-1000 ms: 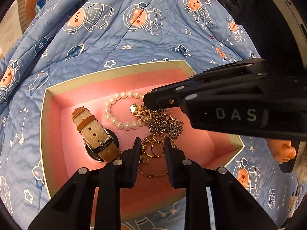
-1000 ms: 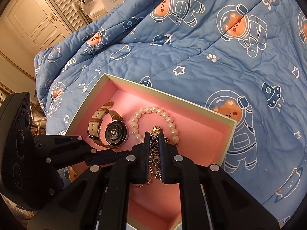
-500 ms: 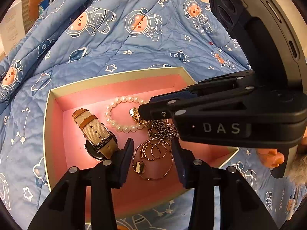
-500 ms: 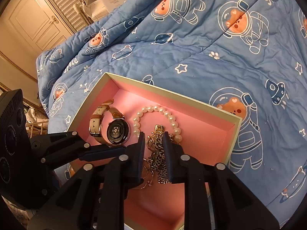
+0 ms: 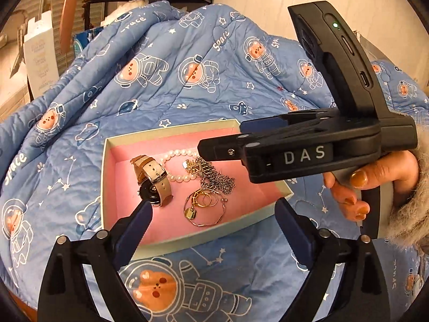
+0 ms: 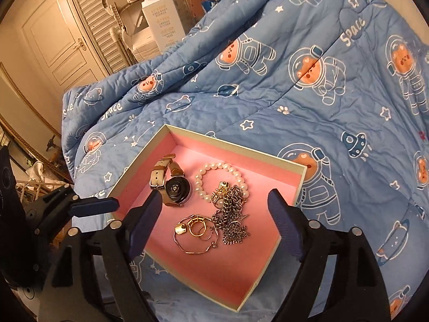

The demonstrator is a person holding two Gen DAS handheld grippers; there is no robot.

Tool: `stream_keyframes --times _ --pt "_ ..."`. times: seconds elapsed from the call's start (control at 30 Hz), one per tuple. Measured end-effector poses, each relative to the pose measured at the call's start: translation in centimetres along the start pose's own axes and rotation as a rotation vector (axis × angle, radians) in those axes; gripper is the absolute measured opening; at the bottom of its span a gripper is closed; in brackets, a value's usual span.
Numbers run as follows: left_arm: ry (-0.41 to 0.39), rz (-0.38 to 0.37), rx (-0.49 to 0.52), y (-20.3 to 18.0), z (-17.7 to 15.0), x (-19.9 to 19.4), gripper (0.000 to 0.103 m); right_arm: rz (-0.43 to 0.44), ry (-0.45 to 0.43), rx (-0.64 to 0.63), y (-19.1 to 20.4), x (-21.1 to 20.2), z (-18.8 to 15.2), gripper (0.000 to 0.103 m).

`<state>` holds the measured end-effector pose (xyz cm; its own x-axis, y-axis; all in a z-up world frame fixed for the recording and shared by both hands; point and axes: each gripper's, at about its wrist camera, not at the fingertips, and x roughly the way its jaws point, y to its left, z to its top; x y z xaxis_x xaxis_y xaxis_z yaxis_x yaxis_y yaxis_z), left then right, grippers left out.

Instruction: Organize jewelry

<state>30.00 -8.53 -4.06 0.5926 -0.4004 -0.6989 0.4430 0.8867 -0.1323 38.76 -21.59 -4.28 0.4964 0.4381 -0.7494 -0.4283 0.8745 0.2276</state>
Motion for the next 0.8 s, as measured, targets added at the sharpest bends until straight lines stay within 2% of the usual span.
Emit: stream_keyframes --times 0.07,0.2,0.23,0.27,0.37,0.47,0.67,0.8 --pt "-0.015 0.014 0.007 -0.5 -1.0 -1.2 0.096 -0.038 -0.040 -0.005 0.8 -1.3 -1.1 0.084" --pt "-0.027 0.079 0.018 -1.4 -3.6 -3.2 0.096 -0.126 -0.131 0.013 1.7 -4.1 -3.7 0.085" --pt "-0.031 0.101 0.017 -1.6 -4.3 -3.8 0.096 -0.157 -0.158 0.025 1.9 -5.0 -4.4 0.086" --pt "-0.034 0.117 0.014 -1.7 -5.0 -4.3 0.096 -0.182 -0.186 0.038 1.9 -5.8 -5.2 0.091" --pt "-0.036 0.150 -0.017 -1.9 -7.1 -5.8 0.096 -0.242 -0.275 0.061 2.6 -8.5 -7.7 0.093" --pt "-0.040 0.178 -0.053 -2.0 -8.8 -7.4 0.096 -0.301 -0.323 0.048 4.1 -10.8 -10.3 0.093" --pt "-0.107 0.229 -0.126 -2.9 -11.8 -12.2 0.096 -0.369 -0.351 0.085 8.1 -14.8 -16.3 0.097" --pt "-0.179 0.295 -0.158 -4.3 -13.2 -16.2 0.096 -0.359 -0.354 0.120 11.2 -17.4 -20.1 0.097"
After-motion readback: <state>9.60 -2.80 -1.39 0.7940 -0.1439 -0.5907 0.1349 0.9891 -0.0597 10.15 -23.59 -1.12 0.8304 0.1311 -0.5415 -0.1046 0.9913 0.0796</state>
